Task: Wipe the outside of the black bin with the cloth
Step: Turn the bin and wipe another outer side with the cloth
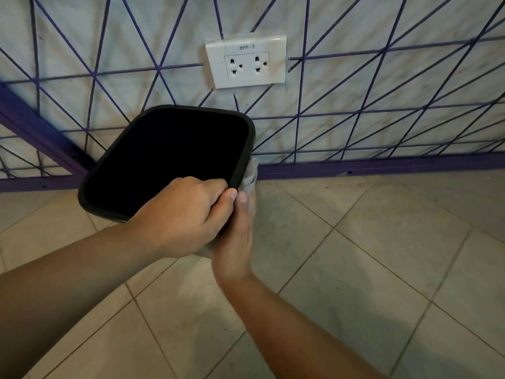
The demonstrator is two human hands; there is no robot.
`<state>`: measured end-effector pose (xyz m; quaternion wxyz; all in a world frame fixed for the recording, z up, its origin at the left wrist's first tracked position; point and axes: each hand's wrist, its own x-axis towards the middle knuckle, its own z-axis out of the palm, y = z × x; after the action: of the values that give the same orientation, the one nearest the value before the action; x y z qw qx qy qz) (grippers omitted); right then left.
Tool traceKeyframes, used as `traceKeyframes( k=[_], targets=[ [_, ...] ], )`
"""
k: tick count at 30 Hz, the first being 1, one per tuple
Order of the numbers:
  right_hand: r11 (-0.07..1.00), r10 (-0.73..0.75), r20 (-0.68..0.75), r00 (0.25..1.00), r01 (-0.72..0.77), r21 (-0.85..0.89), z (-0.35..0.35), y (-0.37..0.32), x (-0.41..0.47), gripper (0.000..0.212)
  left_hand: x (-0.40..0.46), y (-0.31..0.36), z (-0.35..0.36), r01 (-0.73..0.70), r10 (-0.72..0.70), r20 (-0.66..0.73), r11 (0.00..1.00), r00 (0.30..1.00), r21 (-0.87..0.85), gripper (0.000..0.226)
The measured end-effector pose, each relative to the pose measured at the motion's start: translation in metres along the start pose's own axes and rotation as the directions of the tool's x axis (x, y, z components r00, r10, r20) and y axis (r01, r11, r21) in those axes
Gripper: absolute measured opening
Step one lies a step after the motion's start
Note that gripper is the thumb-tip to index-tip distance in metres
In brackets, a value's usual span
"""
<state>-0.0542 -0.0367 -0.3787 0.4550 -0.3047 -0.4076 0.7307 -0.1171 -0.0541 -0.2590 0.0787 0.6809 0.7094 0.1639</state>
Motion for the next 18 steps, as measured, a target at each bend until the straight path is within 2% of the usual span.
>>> traceKeyframes(
  k=[1,3,5,7,9,11,14,15,18],
  targets=[
    [1.000,-0.002,0.030,1.000,0.002,0.016,0.000,0.008,-0.010,0.109,0.000,0.000,0.000,-0.004,0.004,0.002,1.000,1.000,0.001,0.042],
    [1.000,0.014,-0.027,1.000,-0.014,0.010,-0.006,0.017,0.006,0.105,0.002,0.001,0.000,-0.018,0.018,0.004,1.000,1.000,0.025,0.043],
    [0.996,0.010,-0.106,0.994,-0.019,-0.092,-0.025,0.023,0.041,0.077,0.002,0.000,-0.001,-0.031,0.031,0.017,0.998,0.999,0.045,0.043],
    [0.978,0.192,-0.158,0.969,-0.203,-0.056,-0.048,0.038,0.060,0.057,0.000,-0.002,0.000,-0.022,0.020,0.049,0.999,0.999,0.043,0.044],
    [0.943,0.313,-0.163,0.936,-0.327,-0.063,-0.062,0.053,0.063,0.051,-0.001,-0.003,0.001,-0.010,0.008,0.066,1.000,0.998,0.025,0.043],
    [0.930,0.360,-0.167,0.918,-0.367,-0.012,-0.064,0.066,0.062,0.048,0.000,-0.004,0.000,-0.009,0.009,0.057,1.000,0.998,0.004,0.043],
    [0.911,0.362,-0.183,0.914,-0.389,-0.138,-0.050,0.056,0.036,0.064,0.002,-0.005,-0.002,-0.018,0.018,0.048,1.000,0.999,0.007,0.042],
    [0.892,0.383,-0.177,0.907,-0.412,-0.184,-0.049,0.053,0.024,0.061,0.001,-0.005,-0.002,-0.019,0.018,0.046,1.000,0.999,0.014,0.042],
    [0.859,0.403,-0.150,0.903,-0.430,-0.277,-0.057,0.050,-0.009,0.030,0.001,-0.006,-0.002,-0.004,0.003,0.054,1.000,0.999,0.026,0.043]
  ],
)
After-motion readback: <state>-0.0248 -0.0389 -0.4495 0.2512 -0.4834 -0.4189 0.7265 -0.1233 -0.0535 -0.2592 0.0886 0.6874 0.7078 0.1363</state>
